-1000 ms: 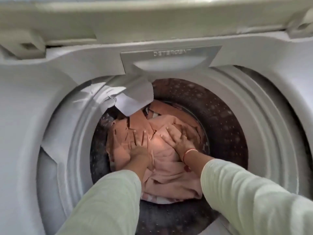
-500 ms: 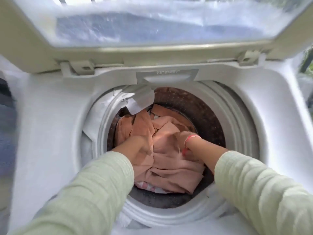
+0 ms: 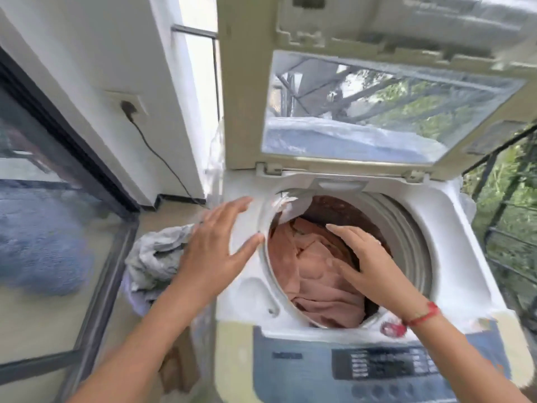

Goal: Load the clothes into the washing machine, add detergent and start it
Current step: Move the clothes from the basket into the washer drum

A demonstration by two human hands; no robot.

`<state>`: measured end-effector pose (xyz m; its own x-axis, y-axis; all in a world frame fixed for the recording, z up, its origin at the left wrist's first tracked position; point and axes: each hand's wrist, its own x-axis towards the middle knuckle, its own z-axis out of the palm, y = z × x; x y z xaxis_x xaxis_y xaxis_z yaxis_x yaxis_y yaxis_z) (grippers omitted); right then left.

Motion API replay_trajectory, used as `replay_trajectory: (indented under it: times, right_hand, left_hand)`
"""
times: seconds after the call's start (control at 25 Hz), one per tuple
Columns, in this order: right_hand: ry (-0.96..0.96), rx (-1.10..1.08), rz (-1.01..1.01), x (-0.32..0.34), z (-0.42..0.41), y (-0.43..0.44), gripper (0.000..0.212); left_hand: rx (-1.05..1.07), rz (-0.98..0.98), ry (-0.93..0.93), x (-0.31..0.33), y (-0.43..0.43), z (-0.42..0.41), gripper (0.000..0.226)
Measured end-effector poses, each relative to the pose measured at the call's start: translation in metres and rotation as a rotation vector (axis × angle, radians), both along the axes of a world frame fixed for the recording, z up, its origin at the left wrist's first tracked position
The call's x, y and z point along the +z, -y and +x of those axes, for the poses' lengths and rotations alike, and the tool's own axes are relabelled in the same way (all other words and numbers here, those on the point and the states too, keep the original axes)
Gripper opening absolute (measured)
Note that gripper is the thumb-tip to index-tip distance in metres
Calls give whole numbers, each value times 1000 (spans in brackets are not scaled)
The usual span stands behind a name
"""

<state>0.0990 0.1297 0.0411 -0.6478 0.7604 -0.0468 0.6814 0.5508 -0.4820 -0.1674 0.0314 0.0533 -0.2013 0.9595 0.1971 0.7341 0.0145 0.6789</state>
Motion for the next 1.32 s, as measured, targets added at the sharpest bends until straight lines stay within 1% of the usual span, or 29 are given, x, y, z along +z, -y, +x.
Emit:
replay_trajectory:
  times: [0.08,0.16,0.28,0.4,0.48,0.56,0.68,0.8,0.88,0.92,1.08,1.16,1.2,1.24,1.32]
  right_hand:
    - [-202,-81,-126,19,-57,48,62]
    - [-308,-129,-192,20,-119,83,66]
    - [-280,-31,-143,16,-208,112,68]
    - [-269,34,-97,22,-272,127,64]
    - [-305,45,-153,15,-306,136,61]
    - [-299,80,-223,-4,-331,141,58]
    - [-226,146,-283,-56,-365,143,55]
    - [-222,75,-395,-123,-394,137,54]
    - [-204,13,-450,-176,-408,127,51]
    - [-176,-19,-465,-205,-414,119,51]
    - [54,-113,-472,-324,-427,86,49]
    - [163,-98,-430,-373,-442,69,55]
    - [216,-70,-374,-395,-454,58,61]
    - [282,-25,-287,-415,-467,46,66]
    - [472,119,-89,-453,-494,15,80]
  left_hand:
    - [135,2,109,-8,54,-59,54]
    - [197,-45,139,-24,97,-118,51]
    - [264,-137,122,-45,153,-194,55]
    - [295,-185,110,-60,186,-249,58]
    - [338,-208,122,-70,191,-276,49]
    - [383,-216,134,-83,188,-289,46]
    - [456,-229,165,-111,184,-304,46]
    - [546,-308,204,-157,177,-311,48]
    - [592,-429,226,-201,162,-319,52]
    - [578,-499,230,-225,154,-324,53]
    - [476,-813,276,-335,136,-330,58]
    - [470,-930,248,-383,138,-329,59]
    - [458,-964,213,-403,140,-329,58]
    - [440,-973,171,-420,141,-329,57]
    - [426,-915,131,-455,141,-336,59]
